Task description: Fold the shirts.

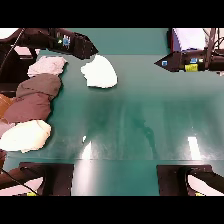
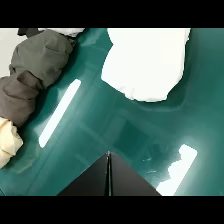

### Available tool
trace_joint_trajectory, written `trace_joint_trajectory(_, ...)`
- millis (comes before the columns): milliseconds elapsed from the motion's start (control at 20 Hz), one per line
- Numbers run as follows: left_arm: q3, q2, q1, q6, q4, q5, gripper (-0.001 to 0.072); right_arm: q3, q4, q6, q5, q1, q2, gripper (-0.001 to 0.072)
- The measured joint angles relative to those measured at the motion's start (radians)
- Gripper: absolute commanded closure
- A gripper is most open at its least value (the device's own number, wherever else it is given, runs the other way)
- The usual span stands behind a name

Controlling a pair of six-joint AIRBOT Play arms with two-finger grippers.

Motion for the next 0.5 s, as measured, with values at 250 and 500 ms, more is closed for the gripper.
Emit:
trace_joint_trajectory(250, -0.001, 0.000, 0.000, 0.000, 0.000, 0.000, 0.0679, -0.011, 0.000, 0.000, -0.004, 0.000, 0.001, 0.0694)
trace_joint_trajectory(500, -0.001, 0.000, 0.000, 0.000, 0.000, 0.000, 0.0679, -0.015, 0.001, 0.000, -0.006, 0.000, 0.002, 0.0694)
